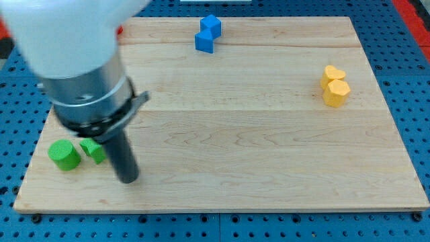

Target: Place the blue blocks and yellow heart in a vertical line

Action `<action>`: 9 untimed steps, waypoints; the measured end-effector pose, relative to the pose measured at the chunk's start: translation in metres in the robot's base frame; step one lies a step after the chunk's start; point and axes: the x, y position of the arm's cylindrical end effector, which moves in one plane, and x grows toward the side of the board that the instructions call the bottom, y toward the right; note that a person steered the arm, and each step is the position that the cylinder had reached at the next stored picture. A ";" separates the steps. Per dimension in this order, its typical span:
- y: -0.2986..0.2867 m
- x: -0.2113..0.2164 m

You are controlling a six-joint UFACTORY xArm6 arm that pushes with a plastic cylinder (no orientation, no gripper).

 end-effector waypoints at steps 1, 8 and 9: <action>0.005 0.005; 0.347 -0.184; 0.259 -0.218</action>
